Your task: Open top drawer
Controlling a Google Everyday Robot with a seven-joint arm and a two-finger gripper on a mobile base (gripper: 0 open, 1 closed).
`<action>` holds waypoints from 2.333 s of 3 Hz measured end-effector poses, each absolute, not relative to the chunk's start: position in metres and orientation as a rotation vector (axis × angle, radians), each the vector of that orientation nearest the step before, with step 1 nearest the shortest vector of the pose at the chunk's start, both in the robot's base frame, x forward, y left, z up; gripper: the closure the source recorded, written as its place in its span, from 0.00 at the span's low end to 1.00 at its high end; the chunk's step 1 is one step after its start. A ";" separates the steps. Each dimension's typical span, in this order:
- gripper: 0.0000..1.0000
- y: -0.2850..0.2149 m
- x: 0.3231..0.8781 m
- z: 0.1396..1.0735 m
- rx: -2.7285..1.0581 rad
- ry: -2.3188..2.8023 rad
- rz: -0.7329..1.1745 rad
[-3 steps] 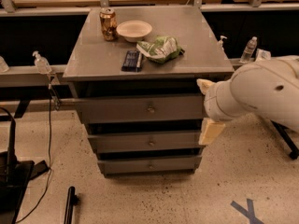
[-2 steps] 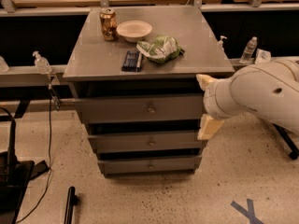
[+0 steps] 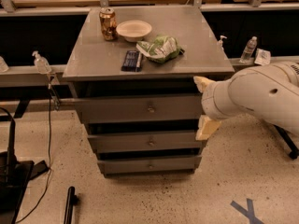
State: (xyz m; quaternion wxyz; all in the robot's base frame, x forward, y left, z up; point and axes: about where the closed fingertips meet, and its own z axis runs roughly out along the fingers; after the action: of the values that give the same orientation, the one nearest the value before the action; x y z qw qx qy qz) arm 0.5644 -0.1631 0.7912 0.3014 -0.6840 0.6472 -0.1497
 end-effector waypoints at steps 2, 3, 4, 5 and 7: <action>0.00 -0.159 0.594 0.742 -1.886 1.640 -0.422; 0.00 -0.158 0.612 0.710 -1.907 1.634 -0.419; 0.00 -0.155 0.630 0.687 -1.911 1.626 -0.397; 0.00 -0.149 0.653 0.671 -1.906 1.621 -0.368; 0.03 -0.141 0.701 0.651 -1.870 1.658 -0.264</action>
Offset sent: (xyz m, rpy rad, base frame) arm 0.0563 0.0039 -0.1052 -0.0562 0.0038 0.0867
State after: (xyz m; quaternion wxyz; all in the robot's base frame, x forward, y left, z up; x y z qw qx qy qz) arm 0.7008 -0.1414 0.6507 0.3092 -0.7076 0.6274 -0.0999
